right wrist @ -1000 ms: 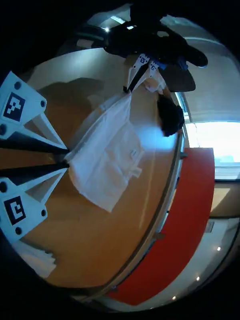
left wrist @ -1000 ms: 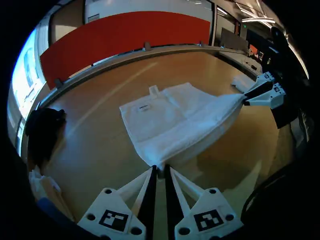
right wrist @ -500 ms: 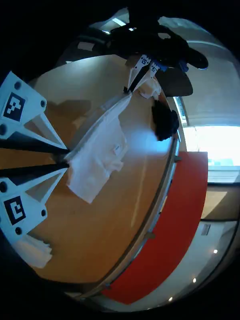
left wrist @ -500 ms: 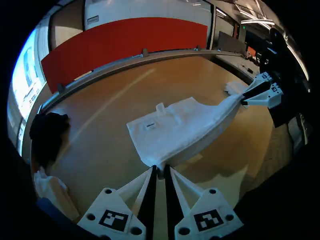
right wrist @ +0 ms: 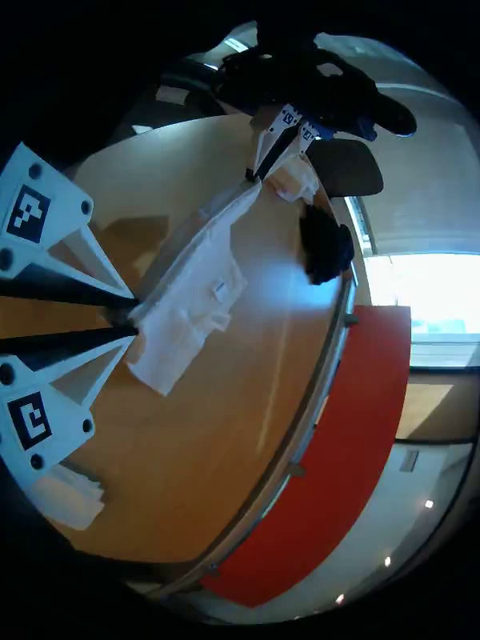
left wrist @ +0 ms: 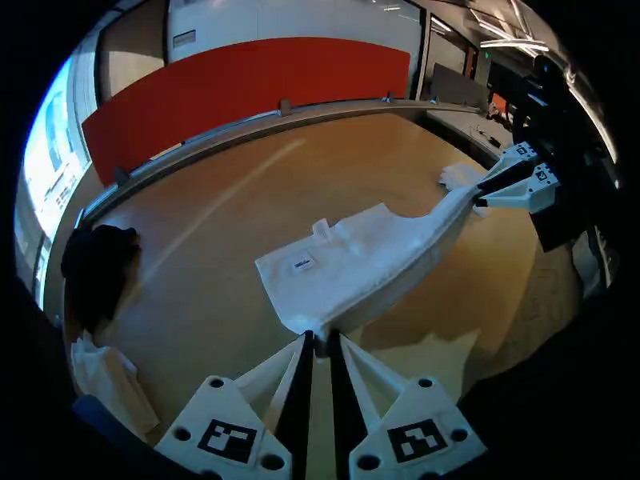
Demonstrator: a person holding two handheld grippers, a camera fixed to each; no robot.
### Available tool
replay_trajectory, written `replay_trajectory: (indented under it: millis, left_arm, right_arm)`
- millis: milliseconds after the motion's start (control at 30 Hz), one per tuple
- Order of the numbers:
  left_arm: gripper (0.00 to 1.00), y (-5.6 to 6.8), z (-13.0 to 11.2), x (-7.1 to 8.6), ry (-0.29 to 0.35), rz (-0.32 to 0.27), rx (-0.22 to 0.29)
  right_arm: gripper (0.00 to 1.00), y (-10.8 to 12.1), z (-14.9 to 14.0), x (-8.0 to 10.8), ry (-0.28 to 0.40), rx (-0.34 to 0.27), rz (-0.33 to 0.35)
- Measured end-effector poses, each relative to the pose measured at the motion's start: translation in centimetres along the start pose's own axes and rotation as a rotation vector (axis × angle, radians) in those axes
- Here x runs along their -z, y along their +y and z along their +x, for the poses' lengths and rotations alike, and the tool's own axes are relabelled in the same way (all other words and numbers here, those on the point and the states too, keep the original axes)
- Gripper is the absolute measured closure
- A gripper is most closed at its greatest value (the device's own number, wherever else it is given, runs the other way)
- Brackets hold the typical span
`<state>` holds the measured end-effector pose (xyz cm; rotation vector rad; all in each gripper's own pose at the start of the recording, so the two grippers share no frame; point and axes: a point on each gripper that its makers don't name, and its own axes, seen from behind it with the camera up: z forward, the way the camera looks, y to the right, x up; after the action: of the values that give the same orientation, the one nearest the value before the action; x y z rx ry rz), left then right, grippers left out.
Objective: Fold towel
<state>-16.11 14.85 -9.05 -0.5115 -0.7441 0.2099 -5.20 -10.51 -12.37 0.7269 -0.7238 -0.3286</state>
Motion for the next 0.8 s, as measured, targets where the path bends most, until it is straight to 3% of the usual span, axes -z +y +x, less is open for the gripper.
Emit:
replay_trajectory:
  millis: [400,800]
  left_arm:
    - [0.86,1.0,-0.5,0.5,-0.013,-0.008,0.020]
    - [0.86,0.4,-0.2,-1.1,-0.018,0.009,0.033]
  right_arm:
    - [0.82,-0.2,-0.2,0.3,-0.004,-0.009,0.003]
    - [0.82,0.3,-0.9,-0.7,-0.029,-0.004,-0.011]
